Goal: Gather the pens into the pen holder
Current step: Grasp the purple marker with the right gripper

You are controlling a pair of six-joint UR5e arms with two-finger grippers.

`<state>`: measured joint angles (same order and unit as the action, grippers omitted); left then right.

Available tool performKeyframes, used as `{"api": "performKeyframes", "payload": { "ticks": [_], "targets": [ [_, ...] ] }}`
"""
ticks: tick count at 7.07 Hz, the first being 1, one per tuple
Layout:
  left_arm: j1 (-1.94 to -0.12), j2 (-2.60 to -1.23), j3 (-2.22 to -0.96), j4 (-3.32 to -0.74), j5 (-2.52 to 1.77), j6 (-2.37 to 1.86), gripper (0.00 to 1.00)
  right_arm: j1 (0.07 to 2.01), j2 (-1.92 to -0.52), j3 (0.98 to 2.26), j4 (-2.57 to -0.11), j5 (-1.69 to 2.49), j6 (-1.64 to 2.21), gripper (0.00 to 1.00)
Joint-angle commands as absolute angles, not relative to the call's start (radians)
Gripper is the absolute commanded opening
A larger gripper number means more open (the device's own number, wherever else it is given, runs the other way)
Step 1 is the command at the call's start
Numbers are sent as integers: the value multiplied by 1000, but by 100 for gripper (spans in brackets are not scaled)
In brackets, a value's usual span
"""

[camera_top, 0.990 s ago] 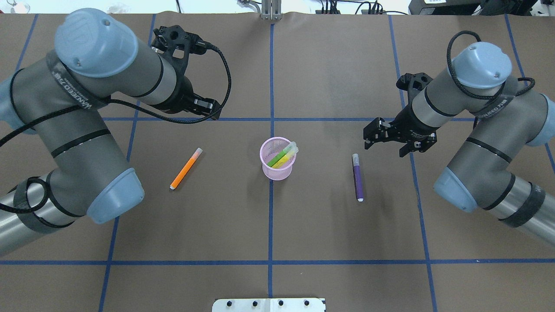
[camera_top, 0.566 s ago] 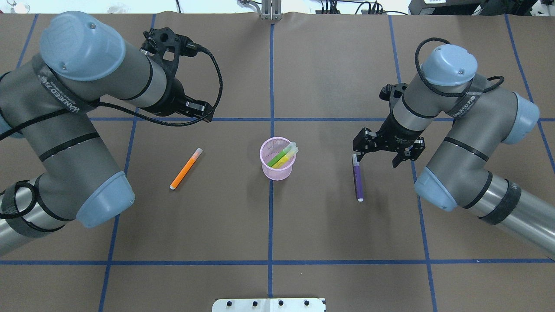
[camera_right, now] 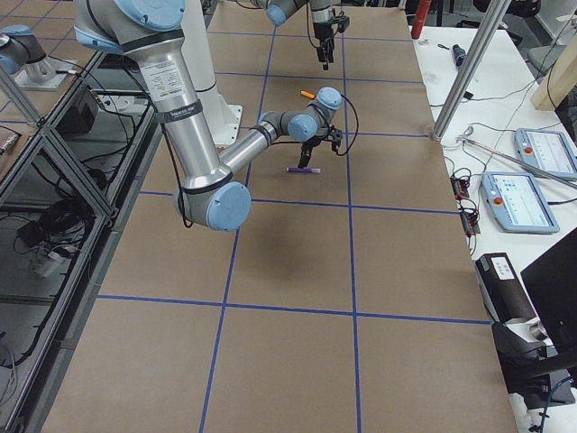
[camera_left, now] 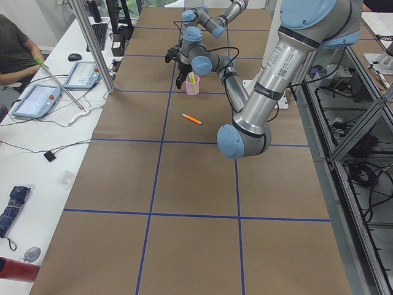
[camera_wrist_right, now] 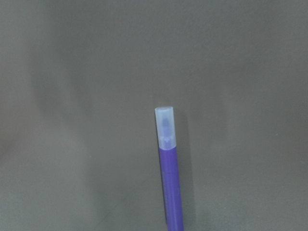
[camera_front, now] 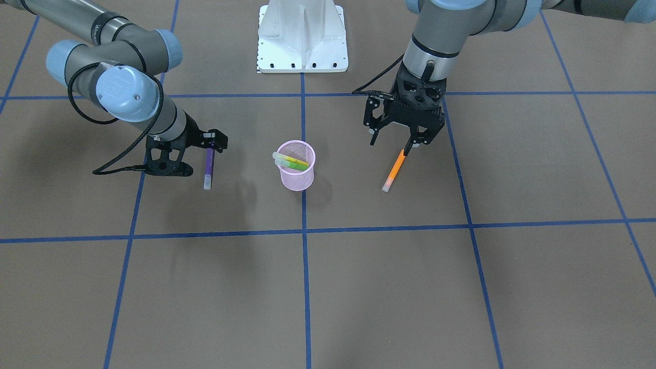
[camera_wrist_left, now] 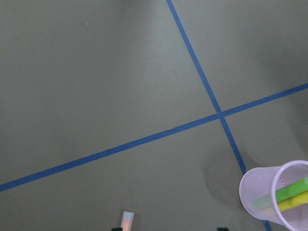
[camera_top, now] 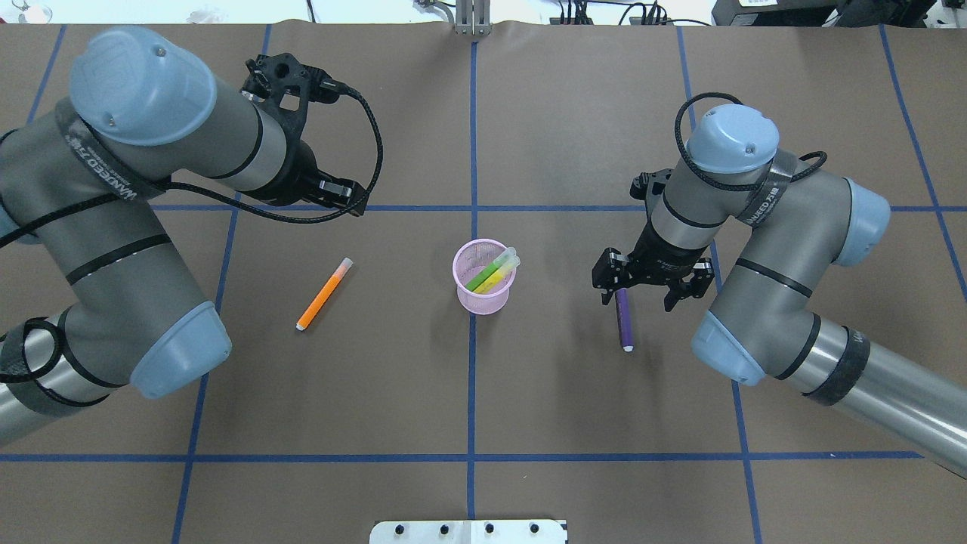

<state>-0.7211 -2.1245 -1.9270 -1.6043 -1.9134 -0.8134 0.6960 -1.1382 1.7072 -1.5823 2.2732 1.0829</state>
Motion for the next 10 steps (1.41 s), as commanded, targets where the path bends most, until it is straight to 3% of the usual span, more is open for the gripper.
{"api": "performKeyframes", "payload": {
  "ticks": [1, 6, 7, 8, 10],
  "targets": [
    [-721, -2112, -1931, -1606, -1913, -815, 73, 687, -1118, 1684, -1618, 2227, 1075, 99],
    [-721, -2097, -1934, -1612, -1913, -813, 73, 689, -1086, 1548, -1485, 2226, 1072, 100],
    [-721, -2095, -1934, -1612, -1913, -813, 73, 689, -1085, 1546, -1485, 2226, 1074, 96],
    [-721, -2097, -1934, -1612, -1913, -813, 73, 689, -1083, 1548, -1483, 2226, 1078, 55],
    [-721, -2095, -1940, -1612, -1913, -815, 73, 687, -1081, 1548, -1483, 2226, 1077, 51]
  ]
}}
